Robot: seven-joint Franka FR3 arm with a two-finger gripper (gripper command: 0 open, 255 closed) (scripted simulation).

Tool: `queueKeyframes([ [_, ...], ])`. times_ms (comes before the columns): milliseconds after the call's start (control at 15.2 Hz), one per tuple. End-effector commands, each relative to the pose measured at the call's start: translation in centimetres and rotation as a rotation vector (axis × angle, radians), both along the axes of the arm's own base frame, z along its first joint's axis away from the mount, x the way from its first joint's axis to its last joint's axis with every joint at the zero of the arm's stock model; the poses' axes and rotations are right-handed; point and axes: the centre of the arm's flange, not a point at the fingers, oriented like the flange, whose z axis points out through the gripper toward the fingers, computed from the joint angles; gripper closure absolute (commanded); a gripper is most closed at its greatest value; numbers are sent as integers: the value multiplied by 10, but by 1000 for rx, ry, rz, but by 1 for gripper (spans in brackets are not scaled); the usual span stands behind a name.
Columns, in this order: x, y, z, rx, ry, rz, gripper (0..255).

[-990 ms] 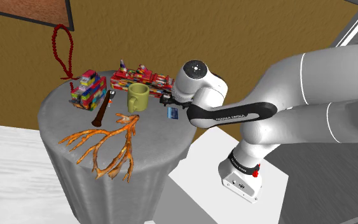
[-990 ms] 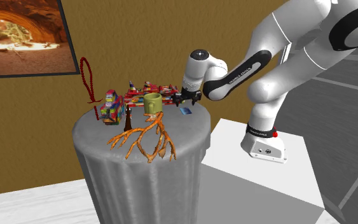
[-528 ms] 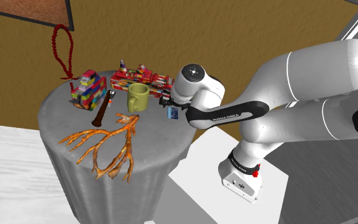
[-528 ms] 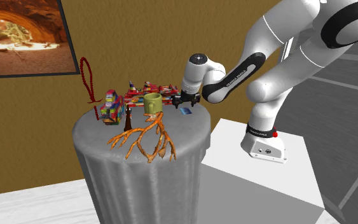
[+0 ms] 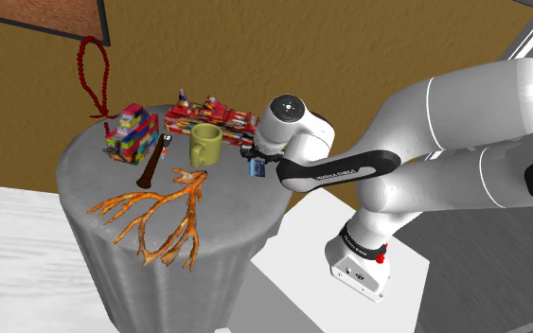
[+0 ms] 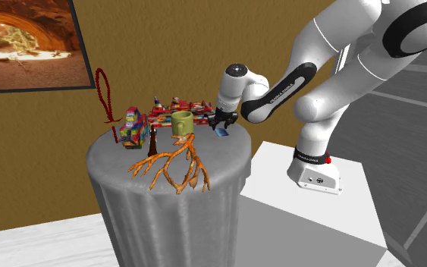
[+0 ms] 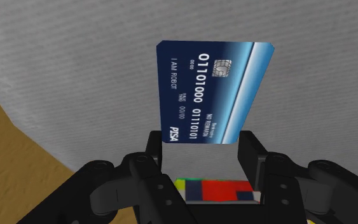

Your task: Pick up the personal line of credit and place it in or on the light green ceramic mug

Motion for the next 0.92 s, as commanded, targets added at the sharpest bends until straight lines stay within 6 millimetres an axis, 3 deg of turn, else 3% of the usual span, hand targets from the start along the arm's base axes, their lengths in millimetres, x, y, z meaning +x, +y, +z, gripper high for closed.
queueKeyframes([
  [0,0,0,0,0,0,0,255],
  [264,0,0,0,0,0,0,255],
  [858,0,0,47,0,0,0,255],
])
